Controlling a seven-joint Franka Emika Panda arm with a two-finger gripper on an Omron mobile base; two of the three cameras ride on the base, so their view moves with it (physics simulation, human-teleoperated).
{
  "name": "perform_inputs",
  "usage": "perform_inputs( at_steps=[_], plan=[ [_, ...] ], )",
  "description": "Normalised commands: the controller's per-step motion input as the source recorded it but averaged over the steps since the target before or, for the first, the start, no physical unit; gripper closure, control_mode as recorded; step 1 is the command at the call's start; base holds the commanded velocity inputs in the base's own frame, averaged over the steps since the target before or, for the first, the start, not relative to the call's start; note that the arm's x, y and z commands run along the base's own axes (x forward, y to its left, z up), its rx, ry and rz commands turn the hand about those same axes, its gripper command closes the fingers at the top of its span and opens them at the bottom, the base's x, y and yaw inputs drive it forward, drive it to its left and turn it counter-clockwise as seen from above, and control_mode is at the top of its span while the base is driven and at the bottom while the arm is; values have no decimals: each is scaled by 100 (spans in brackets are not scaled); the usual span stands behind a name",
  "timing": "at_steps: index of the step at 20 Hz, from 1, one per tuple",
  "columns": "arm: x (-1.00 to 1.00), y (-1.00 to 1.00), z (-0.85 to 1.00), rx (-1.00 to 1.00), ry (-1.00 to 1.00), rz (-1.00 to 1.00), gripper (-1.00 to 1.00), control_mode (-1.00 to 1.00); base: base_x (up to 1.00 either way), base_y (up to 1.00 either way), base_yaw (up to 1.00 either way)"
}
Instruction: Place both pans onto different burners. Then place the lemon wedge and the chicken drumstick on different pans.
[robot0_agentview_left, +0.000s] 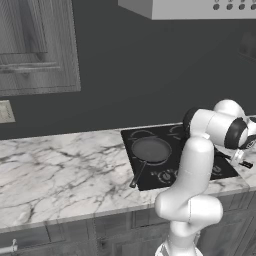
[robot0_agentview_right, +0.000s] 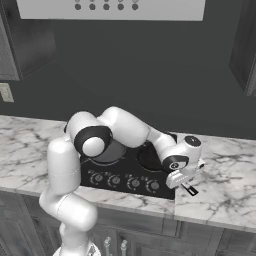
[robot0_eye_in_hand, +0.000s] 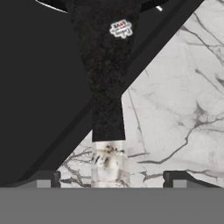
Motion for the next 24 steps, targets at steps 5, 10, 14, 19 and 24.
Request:
perform_inputs(
  at_steps=[5,10,14,19,24],
  plan=[
    [0,4,7,0,0,-6,-100,-100,0,0,0],
    [0,28,41,0,0,-16,-100,-100,0,0,0],
    [0,36,51,-1,0,-23,-100,-100,0,0,0],
    [0,40,54,0,0,-26,-100,-100,0,0,0],
    [-6,29,49,0,0,-29,-100,-100,0,0,0]
  ],
)
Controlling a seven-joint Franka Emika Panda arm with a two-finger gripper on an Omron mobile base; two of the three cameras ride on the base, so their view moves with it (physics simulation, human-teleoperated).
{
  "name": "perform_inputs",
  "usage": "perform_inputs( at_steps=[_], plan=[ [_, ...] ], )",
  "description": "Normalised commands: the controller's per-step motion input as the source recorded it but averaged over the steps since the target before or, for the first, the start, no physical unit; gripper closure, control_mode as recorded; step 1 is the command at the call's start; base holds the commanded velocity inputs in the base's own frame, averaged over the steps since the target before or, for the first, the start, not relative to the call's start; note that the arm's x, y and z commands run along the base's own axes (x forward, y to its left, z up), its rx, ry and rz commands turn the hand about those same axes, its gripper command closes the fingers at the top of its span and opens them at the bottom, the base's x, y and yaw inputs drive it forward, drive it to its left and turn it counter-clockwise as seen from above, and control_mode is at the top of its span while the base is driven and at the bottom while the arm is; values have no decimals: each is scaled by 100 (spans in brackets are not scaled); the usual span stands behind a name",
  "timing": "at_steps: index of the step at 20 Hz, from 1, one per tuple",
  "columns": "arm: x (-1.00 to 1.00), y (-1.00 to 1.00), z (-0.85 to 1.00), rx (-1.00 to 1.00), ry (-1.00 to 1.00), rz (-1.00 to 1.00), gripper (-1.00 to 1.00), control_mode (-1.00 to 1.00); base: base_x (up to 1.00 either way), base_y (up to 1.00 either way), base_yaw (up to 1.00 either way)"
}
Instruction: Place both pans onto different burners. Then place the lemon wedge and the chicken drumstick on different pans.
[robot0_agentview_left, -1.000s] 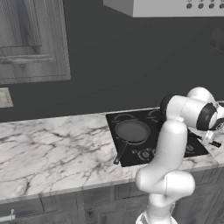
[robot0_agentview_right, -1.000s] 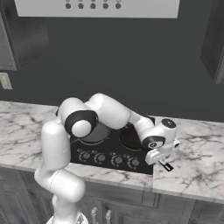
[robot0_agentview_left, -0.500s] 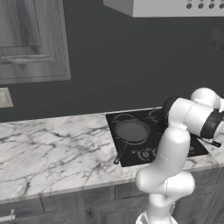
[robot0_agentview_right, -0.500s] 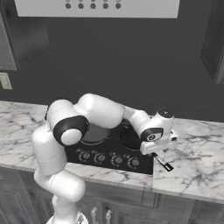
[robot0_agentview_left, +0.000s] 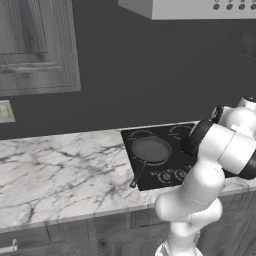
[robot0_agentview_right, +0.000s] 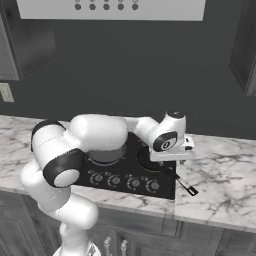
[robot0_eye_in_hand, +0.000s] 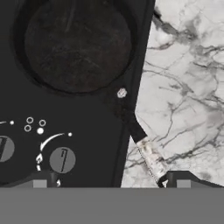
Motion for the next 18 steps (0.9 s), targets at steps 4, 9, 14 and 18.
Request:
perform_inputs(
  at_steps=[4,9,14,18],
  plan=[
    [-21,20,35,1,0,-30,-100,-100,0,0,0],
    [-27,26,22,5,0,-31,-100,-100,0,0,0],
    [-21,35,15,7,0,-32,-100,-100,0,0,0],
    [-4,70,3,1,-2,-34,-100,-100,0,0,0]
  ],
)
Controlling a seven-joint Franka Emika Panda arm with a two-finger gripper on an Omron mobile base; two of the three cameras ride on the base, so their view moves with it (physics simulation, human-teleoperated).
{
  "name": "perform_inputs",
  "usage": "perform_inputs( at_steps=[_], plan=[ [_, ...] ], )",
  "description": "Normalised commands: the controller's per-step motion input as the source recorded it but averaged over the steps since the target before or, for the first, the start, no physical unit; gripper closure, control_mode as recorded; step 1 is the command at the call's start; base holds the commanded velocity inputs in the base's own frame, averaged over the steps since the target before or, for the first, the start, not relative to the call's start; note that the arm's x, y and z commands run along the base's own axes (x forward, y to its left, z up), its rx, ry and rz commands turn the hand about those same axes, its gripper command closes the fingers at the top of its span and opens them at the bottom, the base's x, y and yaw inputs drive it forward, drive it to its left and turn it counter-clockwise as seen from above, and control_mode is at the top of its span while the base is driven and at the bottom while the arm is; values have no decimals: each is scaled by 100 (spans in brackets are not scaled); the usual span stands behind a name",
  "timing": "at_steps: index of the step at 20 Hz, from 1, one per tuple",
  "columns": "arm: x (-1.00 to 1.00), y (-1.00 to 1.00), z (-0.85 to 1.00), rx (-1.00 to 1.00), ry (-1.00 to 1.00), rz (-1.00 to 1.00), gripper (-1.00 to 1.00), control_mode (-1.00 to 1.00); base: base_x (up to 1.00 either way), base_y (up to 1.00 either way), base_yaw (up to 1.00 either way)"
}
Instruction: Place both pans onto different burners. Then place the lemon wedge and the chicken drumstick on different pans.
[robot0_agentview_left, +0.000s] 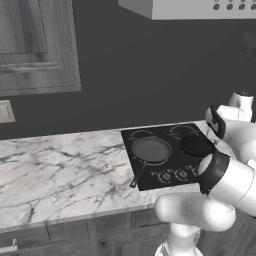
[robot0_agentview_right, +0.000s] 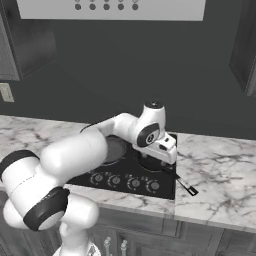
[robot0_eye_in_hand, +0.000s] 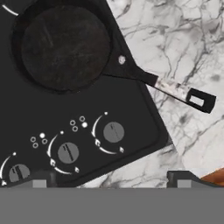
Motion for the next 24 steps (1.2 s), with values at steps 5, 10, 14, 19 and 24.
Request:
perform_inputs(
  at_steps=[5,10,14,19,24],
  plan=[
    [0,28,5,0,0,-13,-100,-100,0,0,0],
    [0,0,16,0,0,3,-100,-100,0,0,0],
    [0,-1,6,2,0,19,-100,-100,0,0,0],
    [-2,0,2,0,2,26,-100,-100,0,0,0],
    [-12,0,0,0,0,29,-100,-100,0,0,0]
  ],
)
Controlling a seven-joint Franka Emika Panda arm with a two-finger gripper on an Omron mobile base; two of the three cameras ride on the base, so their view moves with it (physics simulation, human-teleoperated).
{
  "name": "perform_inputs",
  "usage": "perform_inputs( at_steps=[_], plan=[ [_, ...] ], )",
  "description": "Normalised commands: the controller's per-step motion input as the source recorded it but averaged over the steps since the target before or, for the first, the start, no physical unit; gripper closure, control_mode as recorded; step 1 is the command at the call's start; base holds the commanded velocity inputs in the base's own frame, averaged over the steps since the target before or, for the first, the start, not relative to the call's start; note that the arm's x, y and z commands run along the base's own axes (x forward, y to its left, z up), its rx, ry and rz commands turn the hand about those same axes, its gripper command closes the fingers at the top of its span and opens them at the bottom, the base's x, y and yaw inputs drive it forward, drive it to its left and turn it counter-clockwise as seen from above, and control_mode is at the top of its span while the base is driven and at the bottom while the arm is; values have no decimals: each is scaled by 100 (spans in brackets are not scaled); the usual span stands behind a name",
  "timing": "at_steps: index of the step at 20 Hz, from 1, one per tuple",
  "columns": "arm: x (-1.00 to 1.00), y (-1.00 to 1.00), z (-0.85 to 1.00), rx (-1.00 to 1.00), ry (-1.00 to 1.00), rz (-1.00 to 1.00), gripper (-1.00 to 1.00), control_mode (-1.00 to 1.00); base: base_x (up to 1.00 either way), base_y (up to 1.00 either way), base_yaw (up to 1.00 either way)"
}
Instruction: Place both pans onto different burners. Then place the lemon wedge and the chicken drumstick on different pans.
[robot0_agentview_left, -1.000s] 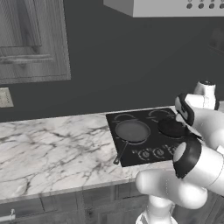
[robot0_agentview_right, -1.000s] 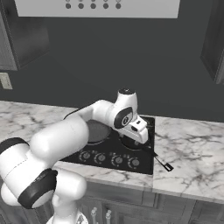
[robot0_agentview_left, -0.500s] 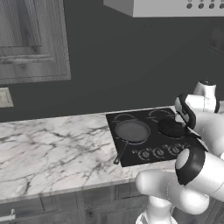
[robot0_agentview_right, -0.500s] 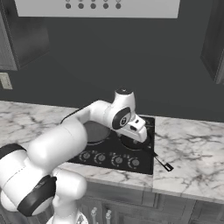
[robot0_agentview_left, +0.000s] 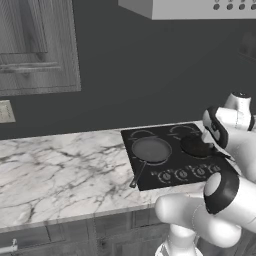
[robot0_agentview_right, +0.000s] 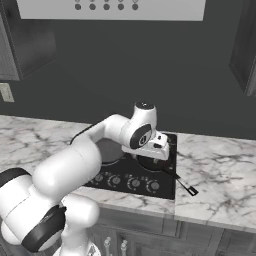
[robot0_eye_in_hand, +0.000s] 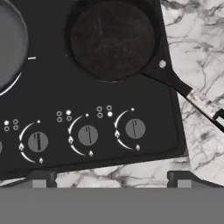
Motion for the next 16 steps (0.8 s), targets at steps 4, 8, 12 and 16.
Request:
perform_inputs(
  at_steps=[4,8,12,16],
  plan=[
    [-13,0,0,0,0,25,-100,-100,0,0,0],
    [-8,0,0,0,0,13,-100,-100,0,0,0],
    [-1,0,0,0,0,3,-100,-100,0,0,0],
    [-7,0,0,0,0,0,-100,-100,0,0,0]
  ],
)
